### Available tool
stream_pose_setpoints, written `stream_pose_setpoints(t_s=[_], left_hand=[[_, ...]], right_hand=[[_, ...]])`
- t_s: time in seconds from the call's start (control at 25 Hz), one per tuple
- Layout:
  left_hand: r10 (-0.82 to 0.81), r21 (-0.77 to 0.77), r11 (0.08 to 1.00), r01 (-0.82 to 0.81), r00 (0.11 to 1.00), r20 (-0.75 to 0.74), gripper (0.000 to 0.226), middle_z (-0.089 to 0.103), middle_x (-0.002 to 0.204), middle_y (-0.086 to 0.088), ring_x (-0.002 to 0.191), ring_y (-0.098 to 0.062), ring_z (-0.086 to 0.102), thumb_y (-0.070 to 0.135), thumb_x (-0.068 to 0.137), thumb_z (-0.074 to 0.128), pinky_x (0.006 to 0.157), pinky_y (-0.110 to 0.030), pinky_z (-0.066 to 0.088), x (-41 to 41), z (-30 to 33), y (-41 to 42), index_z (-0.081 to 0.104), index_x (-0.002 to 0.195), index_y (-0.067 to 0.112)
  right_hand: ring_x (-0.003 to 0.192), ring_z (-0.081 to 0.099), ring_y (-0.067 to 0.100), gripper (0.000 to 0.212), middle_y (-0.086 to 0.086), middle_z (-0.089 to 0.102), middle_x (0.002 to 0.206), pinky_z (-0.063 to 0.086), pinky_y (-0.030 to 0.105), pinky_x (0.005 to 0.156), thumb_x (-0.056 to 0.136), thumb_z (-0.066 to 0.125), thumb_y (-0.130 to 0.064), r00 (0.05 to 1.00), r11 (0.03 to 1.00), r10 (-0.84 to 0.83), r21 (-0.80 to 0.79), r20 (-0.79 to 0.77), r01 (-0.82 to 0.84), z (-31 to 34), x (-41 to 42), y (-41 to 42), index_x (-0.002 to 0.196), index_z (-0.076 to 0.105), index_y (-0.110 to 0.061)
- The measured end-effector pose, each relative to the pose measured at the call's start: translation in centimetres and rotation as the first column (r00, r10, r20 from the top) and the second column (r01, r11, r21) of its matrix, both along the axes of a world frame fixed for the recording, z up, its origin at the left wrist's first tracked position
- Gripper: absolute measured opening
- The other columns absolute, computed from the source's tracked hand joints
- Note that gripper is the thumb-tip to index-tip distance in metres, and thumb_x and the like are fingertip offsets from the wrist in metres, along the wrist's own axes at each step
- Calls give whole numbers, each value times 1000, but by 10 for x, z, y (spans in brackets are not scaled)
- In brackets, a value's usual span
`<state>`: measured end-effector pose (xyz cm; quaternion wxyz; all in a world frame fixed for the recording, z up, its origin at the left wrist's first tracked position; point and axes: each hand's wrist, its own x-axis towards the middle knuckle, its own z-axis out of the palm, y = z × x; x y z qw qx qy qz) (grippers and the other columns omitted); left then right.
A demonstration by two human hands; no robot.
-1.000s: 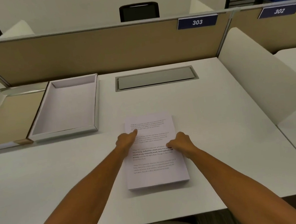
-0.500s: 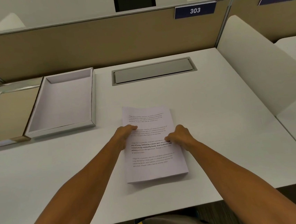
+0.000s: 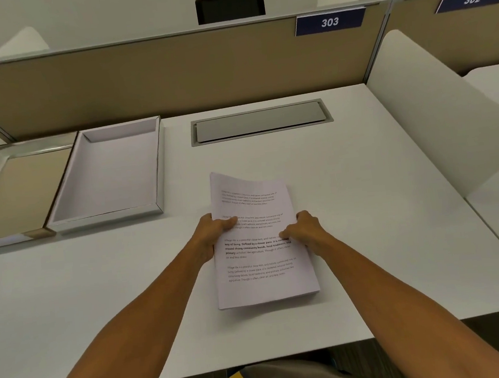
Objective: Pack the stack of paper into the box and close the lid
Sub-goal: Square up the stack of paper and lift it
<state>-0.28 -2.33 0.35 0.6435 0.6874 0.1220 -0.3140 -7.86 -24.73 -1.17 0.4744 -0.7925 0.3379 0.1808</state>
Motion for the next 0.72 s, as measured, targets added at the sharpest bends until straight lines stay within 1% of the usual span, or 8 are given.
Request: stream_pose_setpoints(t_s=[0.12, 0.2, 0.28, 0.36, 0.44, 0.56, 0.64, 0.72], left_hand=[[-62, 0, 998, 63, 984, 166, 47, 70, 116, -15, 90, -33, 75, 15, 85, 74, 76, -55, 61, -14, 6, -1, 53, 127, 13], [-32, -76, 996, 52, 970, 243, 48, 70, 116, -13, 90, -34, 75, 17, 85, 75, 74, -56, 61, -28, 10, 2, 53, 128, 18], [2, -165, 985, 48, 957, 289, 47, 71, 114, -13, 89, -35, 75, 18, 83, 76, 69, -51, 62, -38, 18, 8, 54, 126, 20], [11, -220, 973, 64, 945, 326, 49, 72, 112, -12, 90, -36, 74, 21, 81, 77, 66, -46, 63, -45, 27, 13, 55, 125, 21], [40, -240, 969, 52, 930, 366, 50, 73, 111, -10, 91, -36, 74, 23, 77, 77, 66, -45, 62, -49, 36, 16, 57, 123, 21], [127, -262, 965, -3, 879, 460, 51, 73, 112, -7, 96, -35, 72, 24, 77, 76, 69, -46, 62, -53, 48, 17, 57, 124, 22], [148, -238, 971, -12, 816, 559, 56, 68, 118, -9, 102, -34, 69, 24, 79, 73, 73, -47, 62, -55, 52, 15, 53, 130, 20], [165, -219, 975, -31, 761, 628, 58, 65, 120, -10, 106, -32, 67, 22, 81, 71, 76, -45, 62, -57, 54, 12, 49, 134, 17]], right_hand=[[110, 64, 24, 59, 8, 62, 130, 56, 38, 93, 80, 81, -29, 983, 989, -89, 129, 158, 69, -10, -12, -4, 129, 55, -9], [111, 58, 16, 74, -3, 54, 130, 50, 31, 90, 79, 81, -42, 940, 958, -208, 251, 271, 140, -9, -23, -8, 139, 47, -12], [116, 55, 18, 94, -2, 49, 132, 47, 34, 94, 74, 82, -49, 906, 898, -303, 408, 296, 167, -4, -29, -12, 147, 34, -15], [112, 67, 27, 94, 5, 62, 133, 56, 44, 92, 71, 84, -47, 877, 809, -349, 579, 330, 104, 6, -35, -14, 146, 36, -17], [102, 74, 32, 69, 9, 72, 122, 62, 47, 80, 76, 82, -45, 813, 824, -331, 566, 479, 2, 18, -39, -12, 134, 55, -19], [94, 75, 24, 34, -3, 76, 108, 63, 33, 70, 84, 74, -43, 681, 890, -307, 454, 665, -42, 46, -42, 0, 115, 67, -30], [94, 74, 16, 28, -9, 75, 105, 62, 27, 68, 90, 67, -39, 627, 906, -296, 420, 721, -56, 58, -42, 9, 117, 65, -32], [96, 72, 12, 33, -13, 73, 105, 61, 24, 69, 93, 62, -36, 605, 919, -279, 390, 745, -56, 63, -44, 19, 124, 61, -27]])
